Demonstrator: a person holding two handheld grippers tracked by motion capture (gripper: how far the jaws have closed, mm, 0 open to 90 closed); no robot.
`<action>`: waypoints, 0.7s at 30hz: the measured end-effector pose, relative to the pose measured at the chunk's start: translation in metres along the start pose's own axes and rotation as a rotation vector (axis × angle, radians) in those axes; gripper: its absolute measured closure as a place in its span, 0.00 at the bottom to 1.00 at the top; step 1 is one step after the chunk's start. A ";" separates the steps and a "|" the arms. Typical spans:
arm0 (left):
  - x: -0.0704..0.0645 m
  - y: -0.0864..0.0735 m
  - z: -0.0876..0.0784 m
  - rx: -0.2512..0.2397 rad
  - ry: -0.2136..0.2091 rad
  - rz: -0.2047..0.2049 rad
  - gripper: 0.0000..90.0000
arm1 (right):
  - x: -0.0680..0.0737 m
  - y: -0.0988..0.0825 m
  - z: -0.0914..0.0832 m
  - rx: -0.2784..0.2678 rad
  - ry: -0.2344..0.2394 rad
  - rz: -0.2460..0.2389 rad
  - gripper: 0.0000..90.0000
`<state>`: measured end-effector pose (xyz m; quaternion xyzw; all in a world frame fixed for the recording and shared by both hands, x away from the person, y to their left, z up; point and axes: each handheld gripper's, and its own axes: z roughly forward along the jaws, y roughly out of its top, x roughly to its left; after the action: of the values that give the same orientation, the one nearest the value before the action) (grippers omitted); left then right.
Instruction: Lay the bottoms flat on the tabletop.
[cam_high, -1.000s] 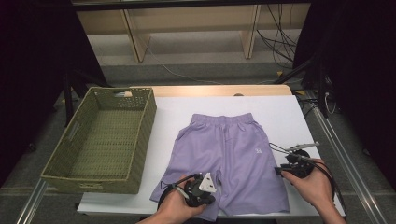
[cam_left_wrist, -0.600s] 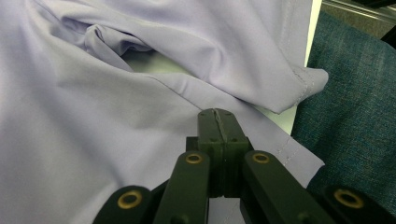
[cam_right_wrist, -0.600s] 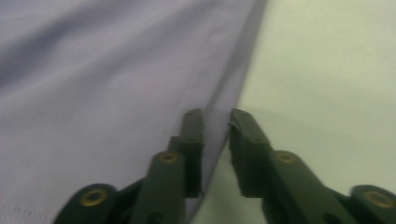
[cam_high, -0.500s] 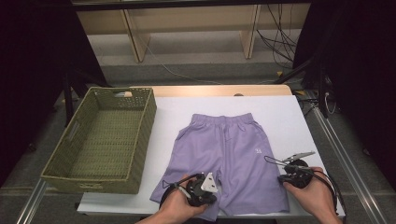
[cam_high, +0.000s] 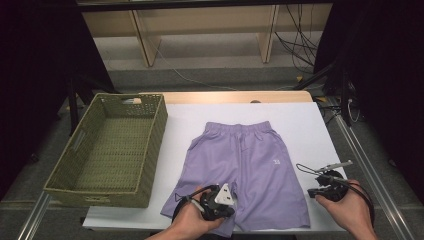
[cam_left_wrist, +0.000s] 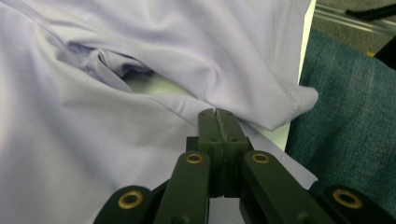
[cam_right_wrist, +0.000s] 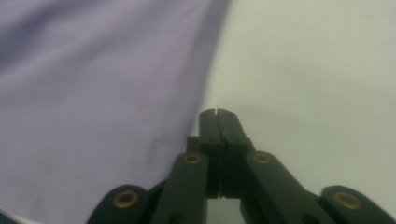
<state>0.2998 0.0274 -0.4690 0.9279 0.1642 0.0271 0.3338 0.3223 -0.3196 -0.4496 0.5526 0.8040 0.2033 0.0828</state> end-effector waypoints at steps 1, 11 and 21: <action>-0.001 0.001 -0.001 -0.008 -0.003 0.000 1.00 | 0.003 -0.001 0.000 0.015 0.016 -0.020 0.90; -0.008 0.006 0.000 -0.024 -0.038 0.045 0.91 | 0.027 -0.009 0.008 0.045 0.013 -0.056 0.99; -0.004 0.004 -0.002 -0.019 -0.011 0.050 0.88 | 0.017 -0.011 -0.002 0.093 -0.040 -0.044 1.00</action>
<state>0.2972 0.0242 -0.4645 0.9286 0.1387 0.0320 0.3427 0.3062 -0.3071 -0.4510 0.5421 0.8226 0.1529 0.0773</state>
